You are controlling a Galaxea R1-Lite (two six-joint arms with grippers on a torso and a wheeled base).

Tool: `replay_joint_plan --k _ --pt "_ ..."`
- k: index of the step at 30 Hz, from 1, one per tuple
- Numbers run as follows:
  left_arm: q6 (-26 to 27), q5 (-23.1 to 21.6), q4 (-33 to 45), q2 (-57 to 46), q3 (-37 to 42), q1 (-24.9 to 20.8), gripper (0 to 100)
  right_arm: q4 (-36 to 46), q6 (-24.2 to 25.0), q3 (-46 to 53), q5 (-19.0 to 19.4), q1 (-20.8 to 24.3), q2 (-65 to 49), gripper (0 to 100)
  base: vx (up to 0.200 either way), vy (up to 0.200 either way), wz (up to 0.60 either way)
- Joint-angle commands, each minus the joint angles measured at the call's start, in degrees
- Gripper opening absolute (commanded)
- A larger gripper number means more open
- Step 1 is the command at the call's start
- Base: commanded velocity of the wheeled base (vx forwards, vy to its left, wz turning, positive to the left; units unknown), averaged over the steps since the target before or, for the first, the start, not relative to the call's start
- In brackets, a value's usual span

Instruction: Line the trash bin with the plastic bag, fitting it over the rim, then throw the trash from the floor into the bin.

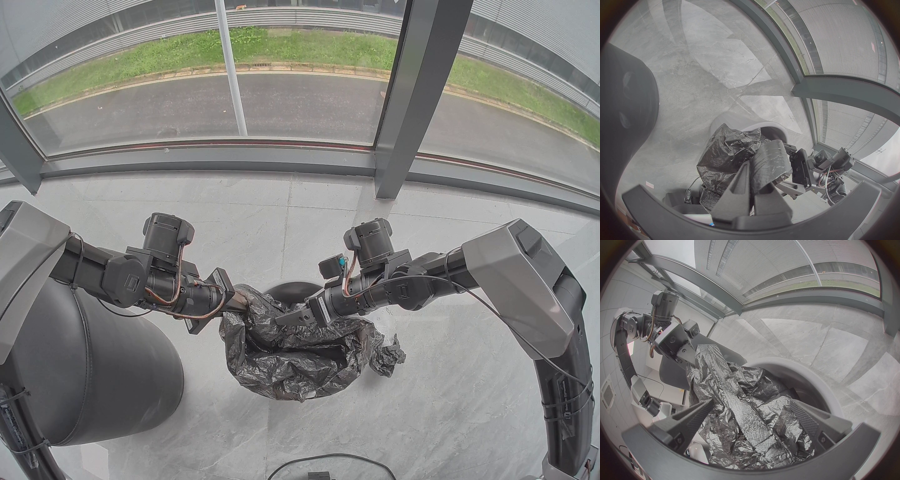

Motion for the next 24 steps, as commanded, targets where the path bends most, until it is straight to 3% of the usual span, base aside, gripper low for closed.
replay_joint_plan --k 1,21,22,24 --pt "-0.05 0.08 -0.04 0.04 -0.06 0.00 0 0.01 -0.01 -0.01 0.03 0.00 0.76 100 0.000 0.000 0.00" --pt "-0.05 0.08 -0.12 0.48 -0.06 0.09 0 0.10 -0.10 0.61 -0.15 0.26 1.55 100 0.000 0.000 0.00" --pt "-0.05 0.08 -0.12 0.48 -0.06 0.09 0 0.10 -0.10 0.61 -0.15 0.26 1.55 0 0.000 0.000 0.00" --pt "-0.05 0.08 -0.12 0.48 -0.15 0.09 0 0.19 -0.10 0.70 -0.15 0.26 1.46 0 0.000 0.000 0.00"
